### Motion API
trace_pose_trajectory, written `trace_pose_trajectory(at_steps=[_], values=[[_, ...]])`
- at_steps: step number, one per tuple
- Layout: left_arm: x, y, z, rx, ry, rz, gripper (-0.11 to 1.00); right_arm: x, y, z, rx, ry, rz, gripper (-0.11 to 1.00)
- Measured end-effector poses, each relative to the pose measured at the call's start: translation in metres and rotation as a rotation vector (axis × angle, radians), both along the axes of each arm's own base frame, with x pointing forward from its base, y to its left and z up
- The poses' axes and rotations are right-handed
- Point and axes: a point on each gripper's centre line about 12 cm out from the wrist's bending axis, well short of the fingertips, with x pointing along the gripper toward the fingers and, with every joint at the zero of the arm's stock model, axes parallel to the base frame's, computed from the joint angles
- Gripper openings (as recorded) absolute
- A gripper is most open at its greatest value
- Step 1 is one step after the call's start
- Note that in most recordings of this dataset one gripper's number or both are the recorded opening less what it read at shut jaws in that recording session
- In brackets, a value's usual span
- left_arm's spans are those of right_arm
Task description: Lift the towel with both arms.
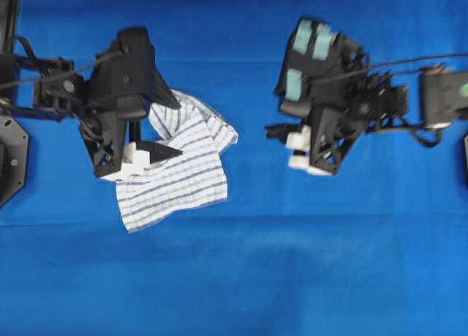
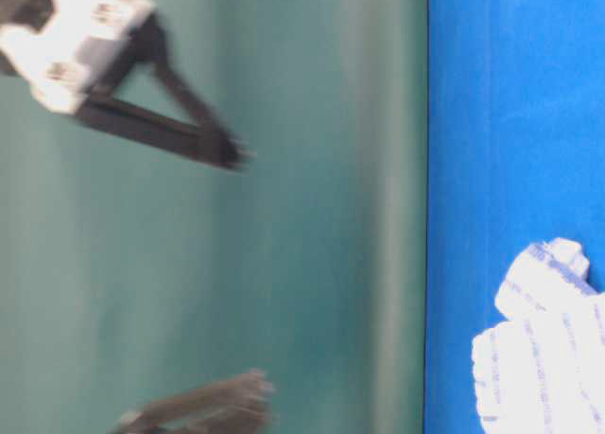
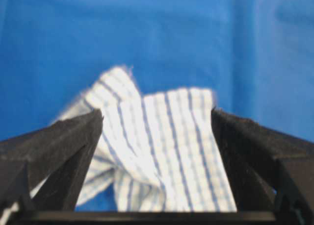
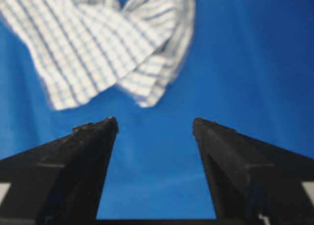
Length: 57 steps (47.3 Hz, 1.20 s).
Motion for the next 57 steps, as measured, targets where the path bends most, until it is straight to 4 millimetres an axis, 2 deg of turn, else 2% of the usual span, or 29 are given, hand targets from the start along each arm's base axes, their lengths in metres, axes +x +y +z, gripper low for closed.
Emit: trace_pose_trajectory(at_steps=[22,35,40,45,54,57], values=[[0.002,-0.004,-0.109,-0.007,0.19,-0.007,0.9,0.038,0.012,-0.105,0.078,0.047,0.045,0.65],[0.006,-0.005,-0.155,-0.008,0.291,-0.01,0.9,0.055,0.018,-0.148,0.13,0.035,0.061,0.65],[0.007,-0.005,-0.166,-0.006,0.301,-0.012,0.9,0.064,0.02,-0.163,0.146,0.027,0.067,0.65],[0.007,-0.005,-0.168,-0.006,0.296,-0.01,0.9,0.073,0.021,-0.176,0.155,0.025,0.073,0.65],[0.007,-0.006,-0.169,-0.006,0.295,-0.012,0.89,0.081,0.023,-0.183,0.157,0.021,0.077,0.65],[0.007,-0.006,-0.168,-0.005,0.296,-0.013,0.86,0.082,0.022,-0.182,0.157,0.021,0.075,0.61]])
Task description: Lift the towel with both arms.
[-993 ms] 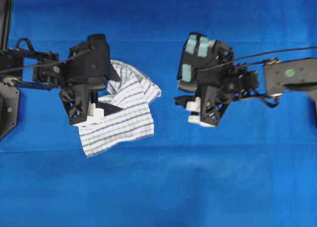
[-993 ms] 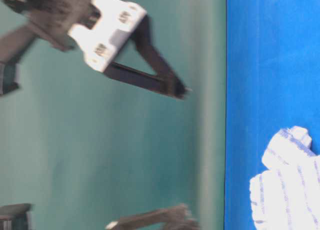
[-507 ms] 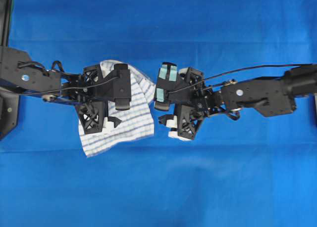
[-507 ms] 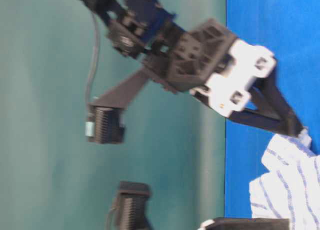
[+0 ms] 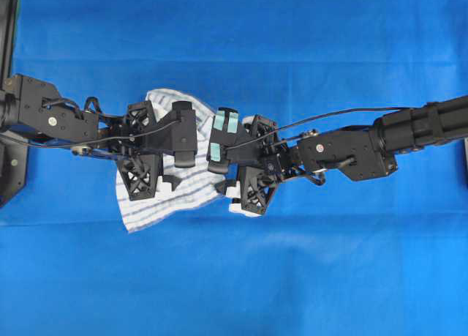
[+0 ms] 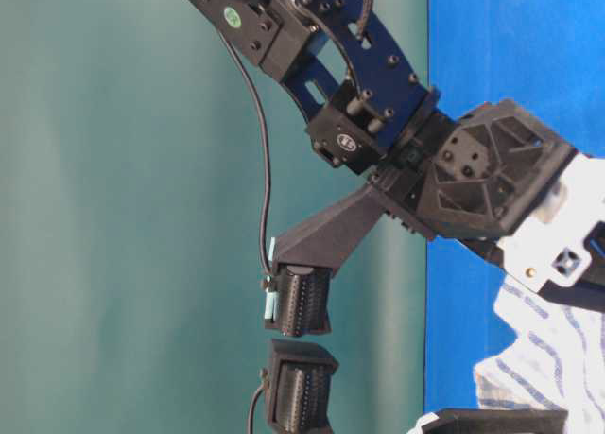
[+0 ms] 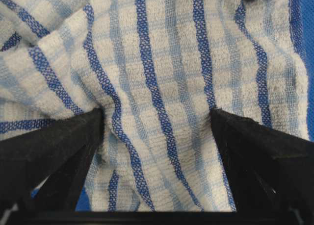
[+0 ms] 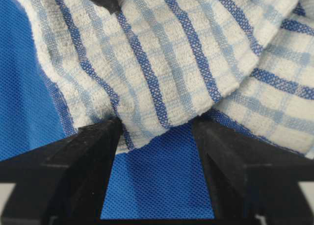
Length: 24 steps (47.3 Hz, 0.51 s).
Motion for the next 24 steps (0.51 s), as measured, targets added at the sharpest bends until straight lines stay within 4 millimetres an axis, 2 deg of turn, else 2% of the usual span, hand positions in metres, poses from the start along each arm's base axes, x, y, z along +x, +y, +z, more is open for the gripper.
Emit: trace_pose_trajectory(at_steps=[3,8,11,15,18,24], values=[[-0.001,0.0,-0.001,-0.001,0.011,0.001,0.73,-0.001,0.0,0.0,-0.002,0.006,-0.002,0.51],[-0.001,0.001,-0.001,0.001,0.029,-0.001,0.41,-0.002,-0.001,-0.002,-0.011,0.027,-0.003,0.18],[-0.001,0.001,0.0,0.002,0.038,-0.003,0.24,-0.003,-0.001,-0.002,-0.021,0.043,-0.002,0.03],[0.002,0.0,0.004,0.001,0.046,-0.005,0.06,-0.005,-0.002,0.002,-0.035,0.055,-0.001,0.03],[0.005,0.001,0.01,0.001,0.048,-0.004,0.06,-0.006,-0.004,0.01,-0.039,0.053,-0.009,0.03],[0.013,0.001,0.033,0.0,0.035,-0.005,0.06,-0.01,-0.007,0.041,-0.057,0.028,-0.02,0.03]])
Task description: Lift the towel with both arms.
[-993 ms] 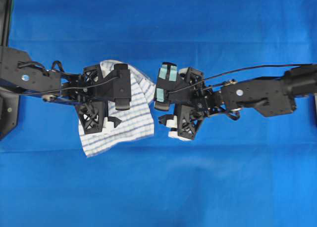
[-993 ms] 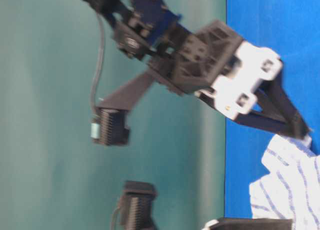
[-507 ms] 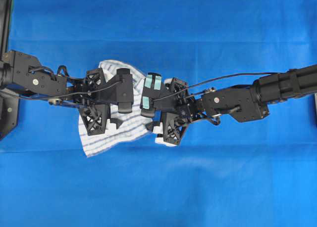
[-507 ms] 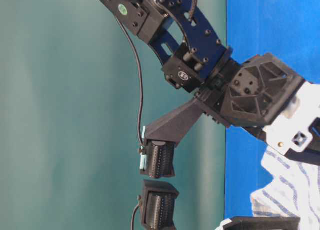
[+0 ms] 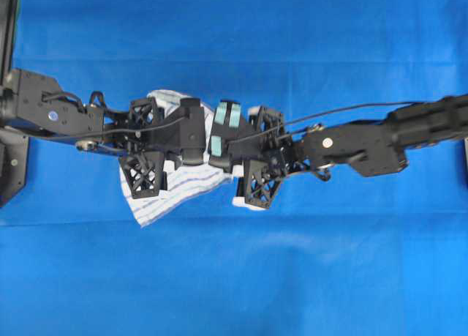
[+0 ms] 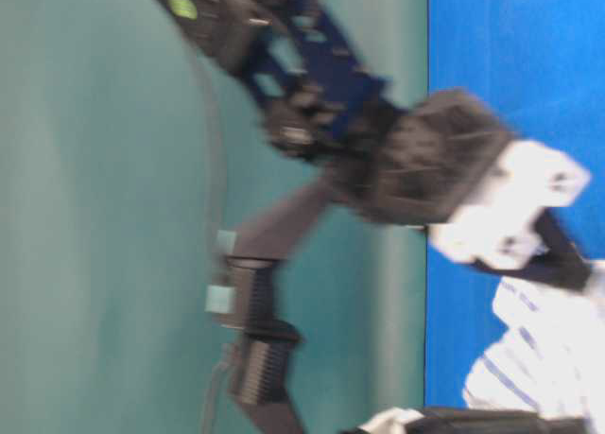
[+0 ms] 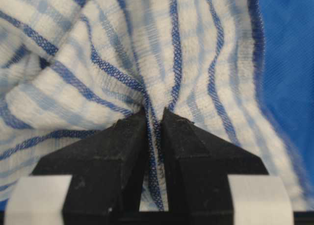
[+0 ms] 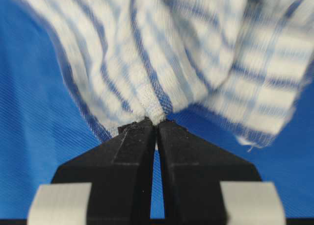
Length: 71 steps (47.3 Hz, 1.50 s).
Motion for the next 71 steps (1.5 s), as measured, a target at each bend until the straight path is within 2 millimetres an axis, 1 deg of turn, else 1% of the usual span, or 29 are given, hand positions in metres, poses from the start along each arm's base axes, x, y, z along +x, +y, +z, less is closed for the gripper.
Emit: trace_pose_trajectory(at_steps=[3,5,11,14,21,26,31,32,39,42,48,52,54,59,71], values=[[0.004,0.001,0.017,-0.001,-0.012,0.002,0.06,-0.004,-0.003,0.018,-0.013,-0.01,-0.008,0.03],[0.006,0.003,0.028,-0.001,-0.015,0.008,0.06,-0.008,-0.005,0.034,-0.026,-0.022,-0.013,0.03],[0.009,0.011,0.073,0.0,-0.045,0.025,0.06,-0.022,-0.013,0.075,-0.051,-0.053,-0.044,0.03],[0.009,0.014,0.095,0.002,-0.071,0.034,0.06,-0.03,-0.018,0.098,-0.069,-0.079,-0.058,0.03],[0.005,0.02,0.155,0.008,-0.183,0.049,0.06,-0.048,-0.027,0.152,-0.119,-0.145,-0.088,0.03],[0.002,0.023,0.193,0.014,-0.265,0.057,0.06,-0.059,-0.032,0.187,-0.151,-0.181,-0.116,0.03],[0.001,0.023,0.223,0.022,-0.319,0.052,0.06,-0.067,-0.036,0.22,-0.182,-0.216,-0.133,0.03],[0.001,0.023,0.227,0.022,-0.325,0.052,0.06,-0.069,-0.037,0.229,-0.19,-0.227,-0.135,0.03],[0.001,0.024,0.261,0.046,-0.373,0.032,0.06,-0.076,-0.039,0.269,-0.239,-0.268,-0.129,0.03],[0.001,0.024,0.279,0.058,-0.402,0.024,0.06,-0.078,-0.04,0.284,-0.256,-0.282,-0.126,0.03],[0.0,0.025,0.308,0.07,-0.455,0.02,0.06,-0.082,-0.04,0.31,-0.278,-0.305,-0.125,0.03],[-0.002,0.027,0.323,0.079,-0.477,0.023,0.06,-0.085,-0.036,0.327,-0.289,-0.326,-0.118,0.03],[-0.002,0.029,0.33,0.082,-0.488,0.026,0.06,-0.086,-0.035,0.333,-0.293,-0.33,-0.113,0.03],[-0.002,0.031,0.337,0.084,-0.496,0.032,0.06,-0.089,-0.031,0.344,-0.303,-0.339,-0.105,0.03],[0.001,0.031,0.337,0.086,-0.493,0.03,0.06,-0.091,-0.03,0.345,-0.305,-0.328,-0.1,0.03]])
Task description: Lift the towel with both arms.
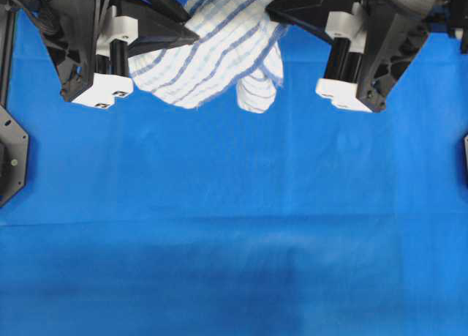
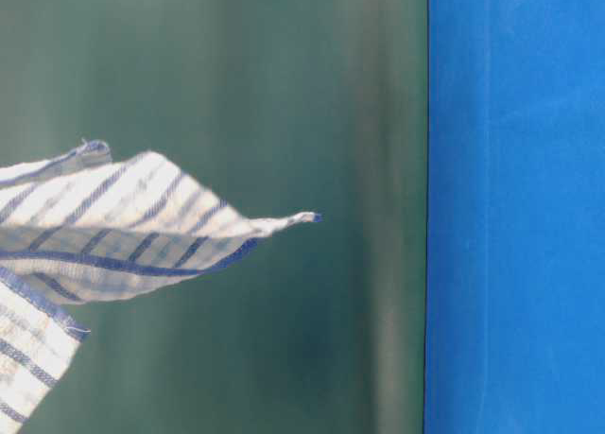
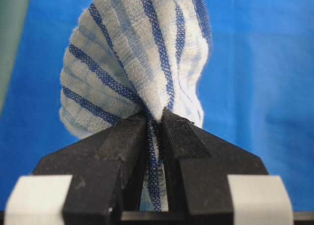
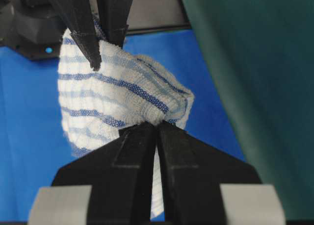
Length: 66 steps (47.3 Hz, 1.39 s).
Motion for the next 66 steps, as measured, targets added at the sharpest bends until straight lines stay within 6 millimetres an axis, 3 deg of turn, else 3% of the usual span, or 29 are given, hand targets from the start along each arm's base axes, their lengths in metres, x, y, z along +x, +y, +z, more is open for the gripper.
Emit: trace_pose_trajectory(at_steps=[17,20,27,31,33,43,50,66], values=[[0.0,0.0,0.001,0.034,-0.008,-0.018,0.08,0.0,-0.001,-0.002,-0.004,0.016,-0.005,0.04],[0.001,0.0,0.002,0.037,-0.015,-0.018,0.21,-0.001,-0.001,-0.001,-0.005,0.014,-0.005,0.16],[0.0,-0.001,0.003,0.034,-0.029,-0.019,0.66,0.0,-0.001,-0.002,-0.004,0.015,-0.005,0.59],[-0.002,-0.002,0.002,0.035,-0.035,-0.022,0.86,-0.001,-0.001,-0.002,-0.005,0.019,-0.007,0.68],[-0.003,-0.002,0.002,0.035,-0.041,-0.021,0.91,-0.001,-0.001,-0.003,-0.004,0.025,-0.009,0.66],[-0.011,-0.003,-0.001,0.037,-0.06,-0.021,0.89,-0.002,-0.002,-0.008,0.002,0.046,-0.022,0.66],[-0.009,-0.004,-0.027,0.026,-0.024,-0.022,0.89,-0.001,-0.002,-0.028,0.011,0.095,-0.029,0.66],[-0.004,-0.006,-0.124,0.014,0.064,-0.026,0.89,0.007,0.002,-0.108,0.054,0.2,-0.02,0.66]])
